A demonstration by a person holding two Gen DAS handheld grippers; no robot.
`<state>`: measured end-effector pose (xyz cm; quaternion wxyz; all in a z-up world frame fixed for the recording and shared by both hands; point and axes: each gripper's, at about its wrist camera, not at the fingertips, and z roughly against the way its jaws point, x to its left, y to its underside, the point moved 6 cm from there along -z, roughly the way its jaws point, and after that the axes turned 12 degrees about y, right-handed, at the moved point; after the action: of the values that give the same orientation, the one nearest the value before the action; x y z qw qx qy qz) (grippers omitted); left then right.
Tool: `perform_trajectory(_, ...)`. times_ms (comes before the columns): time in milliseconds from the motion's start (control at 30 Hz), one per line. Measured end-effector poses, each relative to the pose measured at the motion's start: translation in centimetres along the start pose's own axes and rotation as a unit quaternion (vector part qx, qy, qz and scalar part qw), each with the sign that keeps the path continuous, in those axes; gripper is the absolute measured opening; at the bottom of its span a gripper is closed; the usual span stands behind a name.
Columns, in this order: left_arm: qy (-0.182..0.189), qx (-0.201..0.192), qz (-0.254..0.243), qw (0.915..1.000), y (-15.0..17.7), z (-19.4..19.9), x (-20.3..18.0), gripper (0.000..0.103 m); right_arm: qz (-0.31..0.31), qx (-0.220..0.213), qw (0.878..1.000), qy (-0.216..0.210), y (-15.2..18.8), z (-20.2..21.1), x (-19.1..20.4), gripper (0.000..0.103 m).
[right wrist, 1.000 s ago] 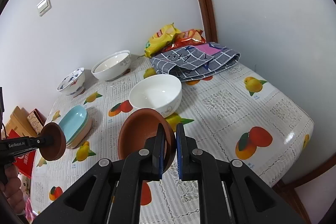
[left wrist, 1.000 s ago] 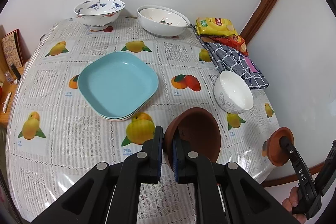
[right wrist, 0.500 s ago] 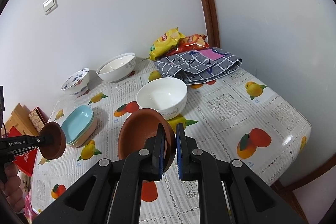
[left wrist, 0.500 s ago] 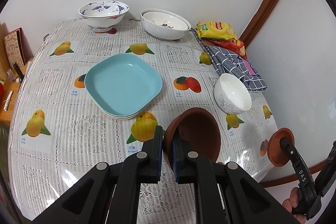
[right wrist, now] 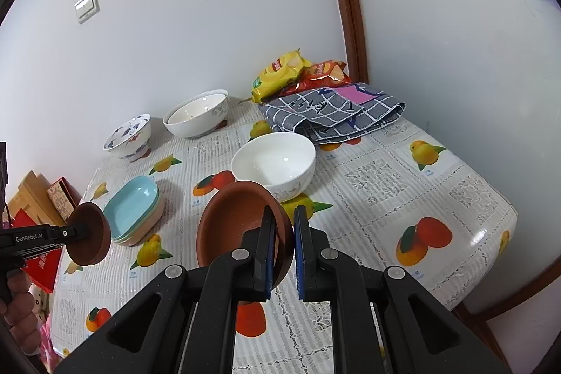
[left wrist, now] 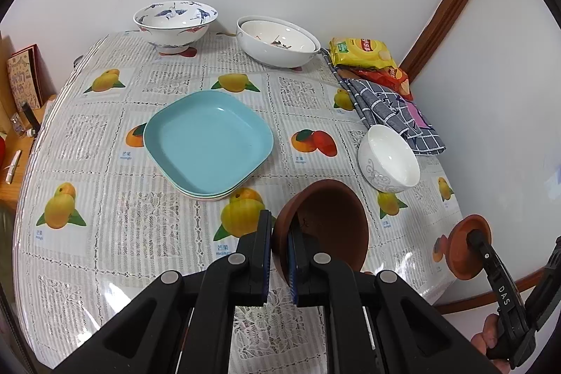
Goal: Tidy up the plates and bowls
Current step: 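Lift the brown bowl with the right tool toward the white bowl while the left tool holds its bowl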
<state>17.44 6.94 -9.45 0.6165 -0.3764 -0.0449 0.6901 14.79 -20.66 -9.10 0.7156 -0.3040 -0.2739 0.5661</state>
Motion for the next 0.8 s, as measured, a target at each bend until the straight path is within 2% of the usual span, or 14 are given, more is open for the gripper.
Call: perform_trajectory(800, 0.000, 0.003, 0.000, 1.0000, -1.0, -1.0, 0.3, 0.008, 0.005, 0.009, 1.000, -0.004, -0.4, -1.9, 0.7, 0.010)
